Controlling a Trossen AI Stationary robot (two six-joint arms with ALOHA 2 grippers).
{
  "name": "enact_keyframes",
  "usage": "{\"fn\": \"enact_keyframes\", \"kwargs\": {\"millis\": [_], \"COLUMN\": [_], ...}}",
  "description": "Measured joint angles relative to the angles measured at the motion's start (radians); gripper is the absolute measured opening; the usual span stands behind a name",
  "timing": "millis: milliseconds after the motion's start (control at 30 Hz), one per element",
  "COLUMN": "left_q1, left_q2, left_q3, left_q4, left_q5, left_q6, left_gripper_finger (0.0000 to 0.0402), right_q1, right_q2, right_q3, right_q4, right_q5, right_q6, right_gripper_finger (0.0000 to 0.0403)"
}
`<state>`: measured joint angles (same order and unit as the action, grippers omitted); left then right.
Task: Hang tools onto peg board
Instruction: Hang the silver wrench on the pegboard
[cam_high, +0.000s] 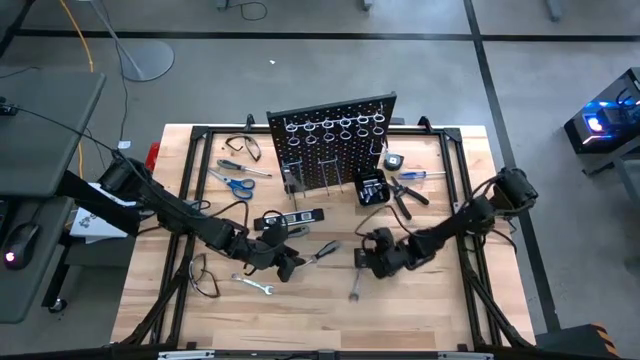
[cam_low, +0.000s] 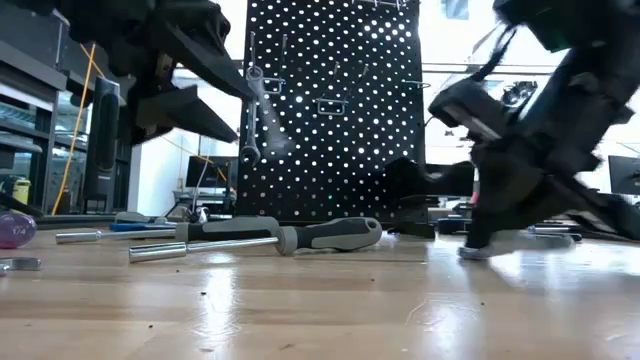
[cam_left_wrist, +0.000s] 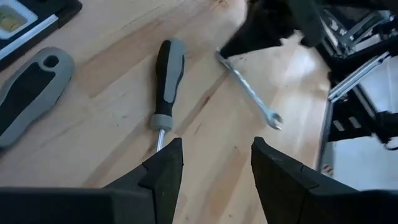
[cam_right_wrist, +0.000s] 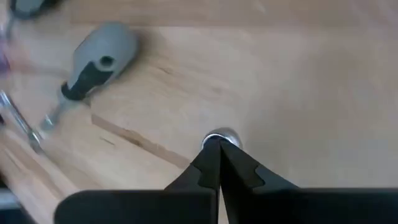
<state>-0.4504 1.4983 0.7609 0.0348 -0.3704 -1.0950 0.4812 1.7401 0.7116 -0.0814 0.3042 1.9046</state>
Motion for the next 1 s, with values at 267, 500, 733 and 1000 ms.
{"fn": "enact_keyframes", "kwargs": {"millis": [267,500,733,1000], "left_q1": [0.026,0.031,0.055,0.099], "left_q2": [0.182,0.415,0.579,0.614], "left_q3": [0.088,0.314,0.524,0.565], "left_q4": [0.107,0.143,0.039,-0.071], "left_q5": [0.054,0.107,0.108,0.2], "left_q6": [0.221,0.38,0.26,0.084], "left_gripper_finger": [0.0172,0.0172,0.0184,0.0215], "right_q1": [0.031,-0.048,-0.043,-0.019], "right_q2": [0.004,0.006,0.007,0.009], "right_q3": [0.029,0.039,0.039,0.038], "right_q4": [-0.06,-0.076,-0.091,-0.095], "right_q5": [0.03,0.038,0.076,0.142], "right_q6": [0.239,0.246,0.234,0.161], "right_gripper_finger": [0.0,0.0,0.0,0.0]}}
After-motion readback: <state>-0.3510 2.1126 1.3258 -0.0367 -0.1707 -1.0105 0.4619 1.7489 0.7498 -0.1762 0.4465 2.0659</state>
